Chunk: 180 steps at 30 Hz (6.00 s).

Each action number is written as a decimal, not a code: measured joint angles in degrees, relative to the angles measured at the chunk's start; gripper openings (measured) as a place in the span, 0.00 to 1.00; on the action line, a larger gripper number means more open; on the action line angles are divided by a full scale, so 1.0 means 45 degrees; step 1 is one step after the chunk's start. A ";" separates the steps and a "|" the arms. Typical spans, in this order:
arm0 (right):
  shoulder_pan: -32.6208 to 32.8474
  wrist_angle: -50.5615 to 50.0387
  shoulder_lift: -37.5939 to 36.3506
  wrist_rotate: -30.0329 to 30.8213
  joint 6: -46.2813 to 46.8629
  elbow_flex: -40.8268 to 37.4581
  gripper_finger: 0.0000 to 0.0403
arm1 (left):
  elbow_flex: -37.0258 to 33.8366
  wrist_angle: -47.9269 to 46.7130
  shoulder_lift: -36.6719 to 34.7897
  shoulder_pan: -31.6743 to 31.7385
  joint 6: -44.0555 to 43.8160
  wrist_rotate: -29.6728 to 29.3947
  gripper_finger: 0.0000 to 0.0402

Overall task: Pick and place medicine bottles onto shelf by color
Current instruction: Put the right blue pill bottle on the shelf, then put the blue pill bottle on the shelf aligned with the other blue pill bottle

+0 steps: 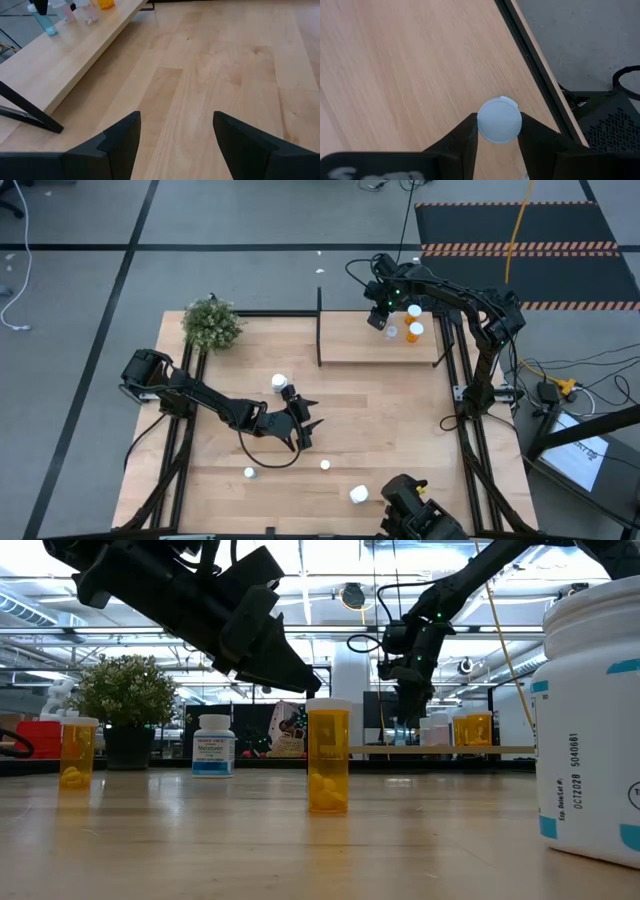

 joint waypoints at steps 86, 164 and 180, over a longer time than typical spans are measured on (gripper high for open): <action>0.0024 0.0690 -0.0015 0.0699 0.0136 -0.0005 0.56 | 0.0000 -0.0010 0.0000 0.0000 -0.0068 0.0298 0.62; 0.1994 -0.1712 -0.4353 0.0793 0.2590 -0.0421 0.60 | 0.0029 -0.0459 -0.0712 -0.0385 -0.0428 0.0408 0.62; 0.8058 0.1277 -1.0731 0.2377 0.7452 -0.6979 0.60 | 0.0049 -0.4449 -0.3431 -0.2607 -0.2128 0.0401 0.62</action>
